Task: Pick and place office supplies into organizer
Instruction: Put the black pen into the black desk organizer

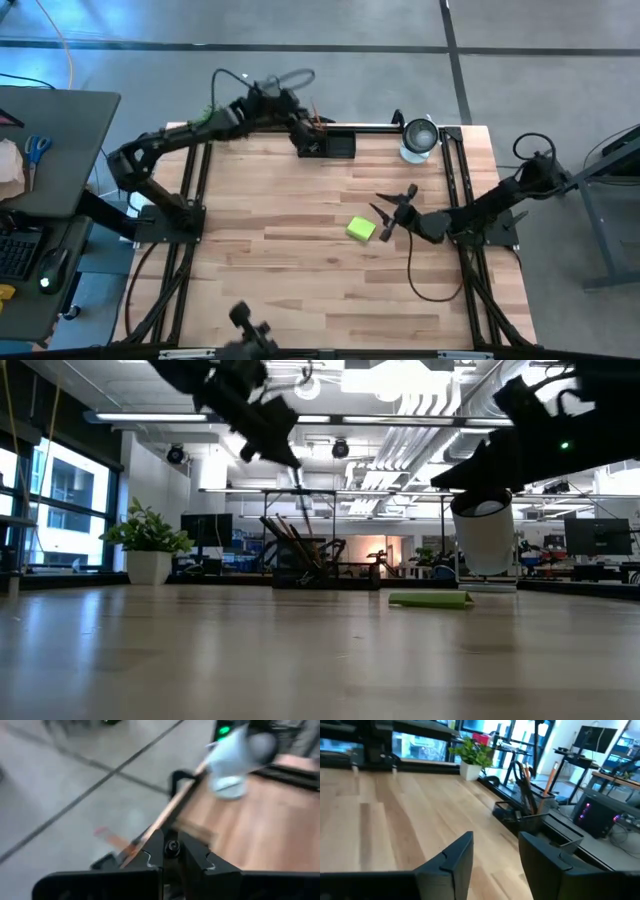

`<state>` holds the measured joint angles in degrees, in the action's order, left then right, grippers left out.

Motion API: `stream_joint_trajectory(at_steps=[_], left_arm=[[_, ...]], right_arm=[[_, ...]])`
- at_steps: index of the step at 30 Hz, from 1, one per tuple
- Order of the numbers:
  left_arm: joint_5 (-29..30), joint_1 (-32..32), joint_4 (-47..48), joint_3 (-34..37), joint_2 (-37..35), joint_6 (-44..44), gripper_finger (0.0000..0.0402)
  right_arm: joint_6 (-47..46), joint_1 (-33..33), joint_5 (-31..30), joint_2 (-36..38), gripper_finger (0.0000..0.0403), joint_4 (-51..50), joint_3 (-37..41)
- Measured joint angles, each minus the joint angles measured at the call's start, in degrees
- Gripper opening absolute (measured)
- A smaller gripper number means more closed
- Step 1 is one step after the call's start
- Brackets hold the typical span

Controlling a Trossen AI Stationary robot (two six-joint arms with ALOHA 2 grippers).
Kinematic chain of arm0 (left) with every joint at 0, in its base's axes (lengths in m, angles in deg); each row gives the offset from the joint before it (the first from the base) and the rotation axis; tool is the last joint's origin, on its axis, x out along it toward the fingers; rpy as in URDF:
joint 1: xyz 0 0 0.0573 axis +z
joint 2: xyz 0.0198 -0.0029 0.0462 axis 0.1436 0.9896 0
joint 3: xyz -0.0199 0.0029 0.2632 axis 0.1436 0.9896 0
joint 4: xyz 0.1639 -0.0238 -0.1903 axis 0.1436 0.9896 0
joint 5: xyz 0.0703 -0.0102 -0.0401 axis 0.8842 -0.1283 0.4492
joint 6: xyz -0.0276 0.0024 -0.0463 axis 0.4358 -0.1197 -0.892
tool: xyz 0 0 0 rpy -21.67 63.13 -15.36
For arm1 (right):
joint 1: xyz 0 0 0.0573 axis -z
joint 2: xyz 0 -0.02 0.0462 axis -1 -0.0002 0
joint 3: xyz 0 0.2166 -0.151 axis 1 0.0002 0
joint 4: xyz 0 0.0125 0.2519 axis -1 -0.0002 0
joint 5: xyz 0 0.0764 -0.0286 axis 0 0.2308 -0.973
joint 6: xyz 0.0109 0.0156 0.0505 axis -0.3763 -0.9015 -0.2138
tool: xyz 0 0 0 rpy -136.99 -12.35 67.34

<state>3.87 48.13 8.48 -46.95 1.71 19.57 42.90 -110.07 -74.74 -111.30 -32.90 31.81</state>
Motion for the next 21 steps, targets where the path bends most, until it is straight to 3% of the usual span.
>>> stream_joint_trajectory(at_steps=[6, 11, 21], left_arm=[[-3.49, 6.59, -1.96, -0.03, 3.65, -0.05, 0.0014], [-6.33, 7.1, -4.14, 0.05, 8.93, 0.47, 0.0023], [-5.22, 7.77, -6.45, 0.05, 14.27, 1.41, 0.0027]], right_arm=[[1.05, 7.78, 8.53, 0.0, 0.0131, -2.08, 0.0], [1.05, 12.71, 14.17, 0.0, 0.0121, -2.72, 0.02], [-0.39, 18.29, 20.57, 0.0, 0.0117, -2.7, 0.02]])
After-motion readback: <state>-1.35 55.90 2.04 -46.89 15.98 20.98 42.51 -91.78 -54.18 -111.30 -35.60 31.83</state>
